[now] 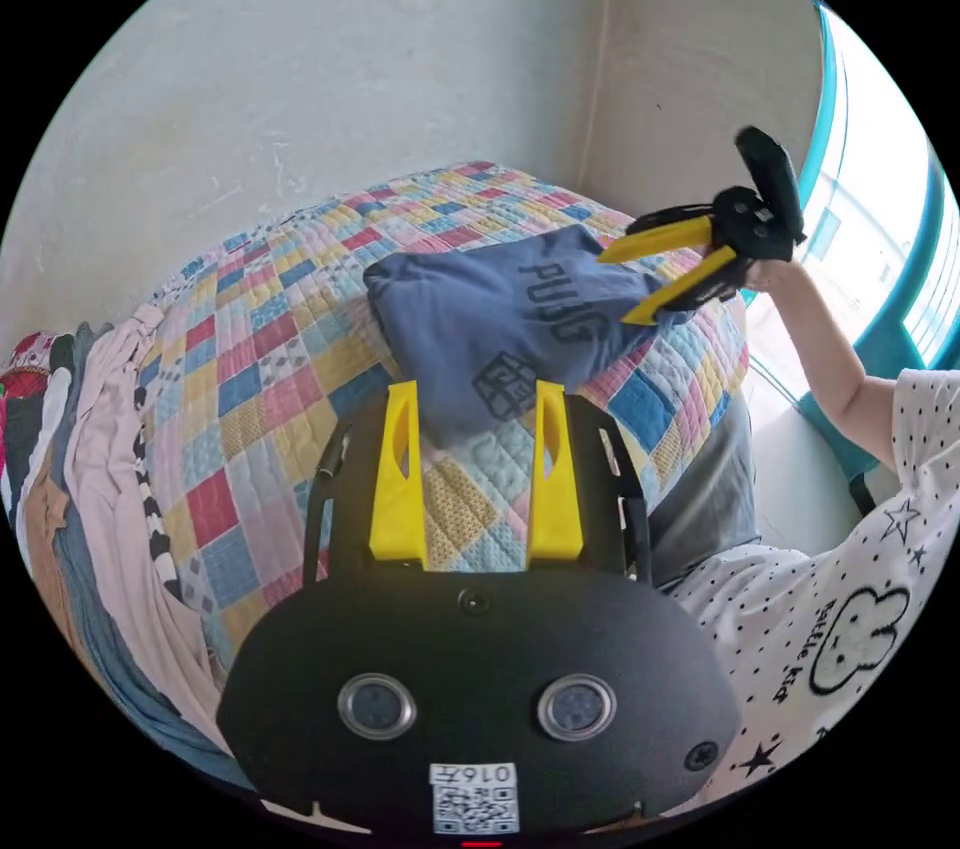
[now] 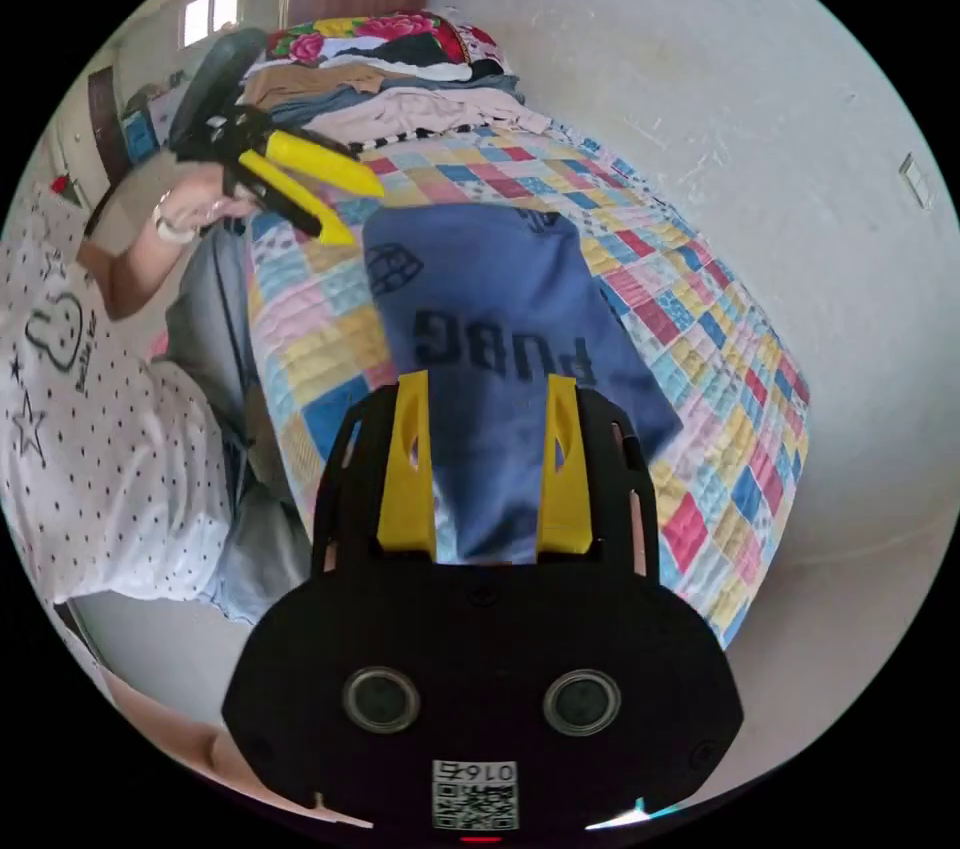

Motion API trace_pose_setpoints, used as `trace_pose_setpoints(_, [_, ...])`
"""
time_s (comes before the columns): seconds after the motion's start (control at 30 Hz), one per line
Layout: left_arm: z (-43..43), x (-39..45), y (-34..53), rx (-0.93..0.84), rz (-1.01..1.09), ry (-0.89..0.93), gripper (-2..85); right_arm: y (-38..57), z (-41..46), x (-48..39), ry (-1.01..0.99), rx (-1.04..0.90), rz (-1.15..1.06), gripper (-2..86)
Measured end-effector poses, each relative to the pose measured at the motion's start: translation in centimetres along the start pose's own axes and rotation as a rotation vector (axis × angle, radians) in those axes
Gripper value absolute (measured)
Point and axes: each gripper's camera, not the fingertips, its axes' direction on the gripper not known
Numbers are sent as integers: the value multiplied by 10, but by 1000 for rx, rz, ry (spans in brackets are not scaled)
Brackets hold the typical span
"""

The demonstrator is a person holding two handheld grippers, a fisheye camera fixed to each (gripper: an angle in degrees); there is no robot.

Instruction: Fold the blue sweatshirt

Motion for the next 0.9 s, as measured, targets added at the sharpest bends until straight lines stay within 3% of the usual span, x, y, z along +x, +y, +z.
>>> trace_pose_setpoints(0.1, [13,1,5,-15,-50,-49,157,26,1,-8,20,-12,32,168])
trace_pose_setpoints(0.37, [40,8,-1,-68,-50,31,163,44,16,-12,106,-33,41,142])
trace_pose_setpoints(0.67, [24,61,-9,69,216,-84,170,52,16,7,88,-9,129,129])
trace_pose_setpoints(0.9, [55,97,-44,59,384,-79,177,41,-3,56,-86,-12,295,69])
